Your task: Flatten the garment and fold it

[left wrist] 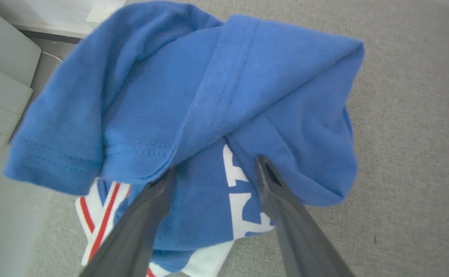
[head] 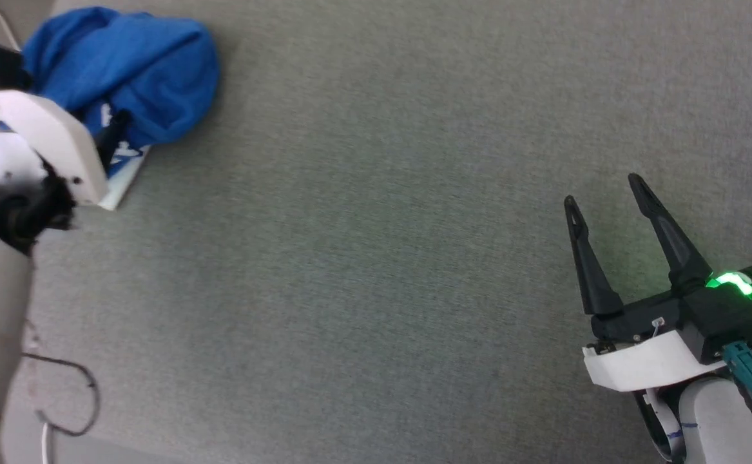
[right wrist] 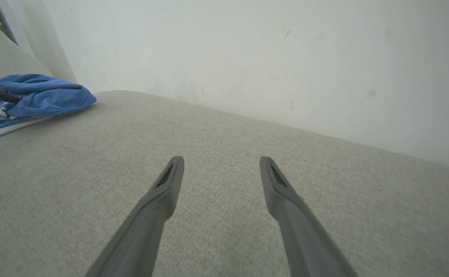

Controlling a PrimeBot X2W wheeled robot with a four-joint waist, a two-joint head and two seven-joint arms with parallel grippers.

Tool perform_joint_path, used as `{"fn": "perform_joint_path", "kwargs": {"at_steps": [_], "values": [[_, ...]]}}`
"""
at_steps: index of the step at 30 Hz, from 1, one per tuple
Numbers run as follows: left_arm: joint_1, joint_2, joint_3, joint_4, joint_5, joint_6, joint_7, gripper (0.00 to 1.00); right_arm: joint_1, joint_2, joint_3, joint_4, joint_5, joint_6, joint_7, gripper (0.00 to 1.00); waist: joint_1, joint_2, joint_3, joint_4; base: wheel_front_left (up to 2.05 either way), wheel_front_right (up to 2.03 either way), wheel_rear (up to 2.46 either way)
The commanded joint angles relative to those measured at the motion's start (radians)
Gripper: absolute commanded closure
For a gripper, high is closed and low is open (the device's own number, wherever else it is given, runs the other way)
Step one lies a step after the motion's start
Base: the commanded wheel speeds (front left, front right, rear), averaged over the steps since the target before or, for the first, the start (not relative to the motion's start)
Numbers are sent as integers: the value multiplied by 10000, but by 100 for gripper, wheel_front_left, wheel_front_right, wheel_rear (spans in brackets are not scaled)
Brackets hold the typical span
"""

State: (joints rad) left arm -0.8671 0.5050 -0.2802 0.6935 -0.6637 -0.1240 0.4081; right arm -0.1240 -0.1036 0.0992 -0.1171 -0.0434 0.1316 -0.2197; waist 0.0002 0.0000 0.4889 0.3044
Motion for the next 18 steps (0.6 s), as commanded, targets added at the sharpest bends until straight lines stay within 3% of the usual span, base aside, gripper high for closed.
{"fn": "perform_joint_path", "kwargs": {"at_steps": [1,9,10,11,12,15,18], "values": [[-130,140,-69,53,-147,-65,109,0,-208,-35,-9,-70,-77,-9,14,0,-2,0,705,-657,0,0,0],[-389,1195,-920,754,-2407,-66,2561,0,-409,65,-19,-123,-70,-9,-116,0,-2,0,1192,-1179,0,0,0],[-339,1224,-1002,766,-2659,-66,2813,15,-411,88,-33,-93,-71,-9,-139,0,-2,0,1189,-1206,0,0,0],[-280,1250,-1086,723,-2908,-66,3024,78,-409,111,-48,-57,-73,-9,-162,0,-2,0,1171,-1230,0,0,0],[-215,1284,-1169,649,-3144,-66,3199,100,-405,136,-70,-14,-72,-9,-185,0,-2,0,1140,-1247,0,0,0],[-58,1471,-1343,430,-3633,-66,3265,100,-401,199,-104,178,-72,-9,-247,0,-2,0,943,-1268,0,0,0],[3,1757,-1346,212,-3739,-66,2427,100,-441,264,-57,397,-55,-9,-309,0,-2,0,597,-1325,0,0,0]]}}
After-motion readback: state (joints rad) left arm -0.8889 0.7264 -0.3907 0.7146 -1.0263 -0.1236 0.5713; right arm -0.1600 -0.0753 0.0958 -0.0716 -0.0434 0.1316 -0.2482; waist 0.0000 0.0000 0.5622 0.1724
